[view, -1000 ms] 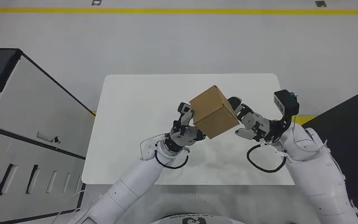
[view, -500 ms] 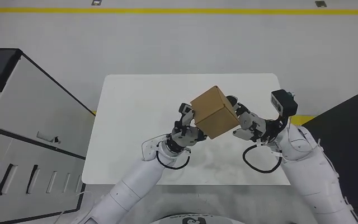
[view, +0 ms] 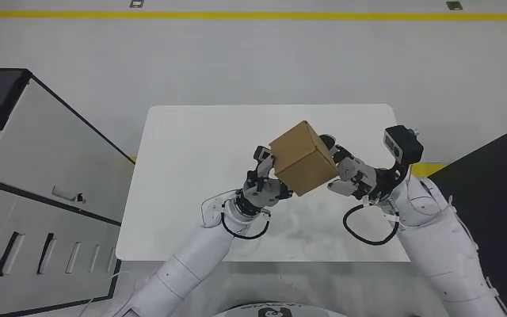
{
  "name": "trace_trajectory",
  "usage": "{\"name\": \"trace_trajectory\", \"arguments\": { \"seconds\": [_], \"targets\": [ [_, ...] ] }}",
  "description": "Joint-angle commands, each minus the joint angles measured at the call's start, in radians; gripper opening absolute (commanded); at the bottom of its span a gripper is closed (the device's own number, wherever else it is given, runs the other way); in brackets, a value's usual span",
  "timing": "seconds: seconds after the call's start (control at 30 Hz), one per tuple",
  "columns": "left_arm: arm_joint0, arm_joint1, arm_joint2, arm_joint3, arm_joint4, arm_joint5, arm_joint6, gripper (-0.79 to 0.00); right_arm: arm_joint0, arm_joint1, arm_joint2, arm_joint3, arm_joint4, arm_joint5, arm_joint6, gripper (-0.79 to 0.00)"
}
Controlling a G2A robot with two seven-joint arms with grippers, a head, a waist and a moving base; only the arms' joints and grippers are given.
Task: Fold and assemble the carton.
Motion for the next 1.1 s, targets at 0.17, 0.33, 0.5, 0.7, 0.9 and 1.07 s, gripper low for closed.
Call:
{"name": "trace_trajectory", "arguments": {
  "seconds": [0.17, 0.33, 0.5, 0.7, 0.9, 1.07],
  "targets": [
    [0.004, -0.006, -0.007, 0.003, 0.009, 0.009, -0.002, -0.785, -0.001, -0.001, 0.002, -0.002, -0.005, 0.0, -0.006, -0.172],
    [0.005, -0.011, -0.009, 0.004, 0.017, 0.015, -0.001, -0.785, -0.004, -0.002, 0.006, -0.002, -0.009, 0.0, -0.009, -0.274],
    [0.007, -0.016, -0.013, 0.005, 0.025, 0.021, -0.002, -0.785, -0.007, -0.002, 0.009, -0.002, -0.014, 0.0, -0.012, -0.508],
    [0.01, -0.02, -0.018, 0.004, 0.03, 0.029, -0.002, -0.616, -0.011, -0.002, 0.016, 0.0, -0.021, 0.0, -0.015, -0.785],
    [0.013, -0.024, -0.025, 0.004, 0.041, 0.032, 0.001, 0.0, -0.01, -0.002, 0.023, -0.001, -0.014, 0.0, -0.016, -0.785],
    [0.017, -0.027, -0.034, 0.001, 0.045, 0.032, 0.003, 0.0, -0.01, 0.0, 0.038, 0.0, -0.003, 0.0, -0.015, -0.785]
  ]
}}
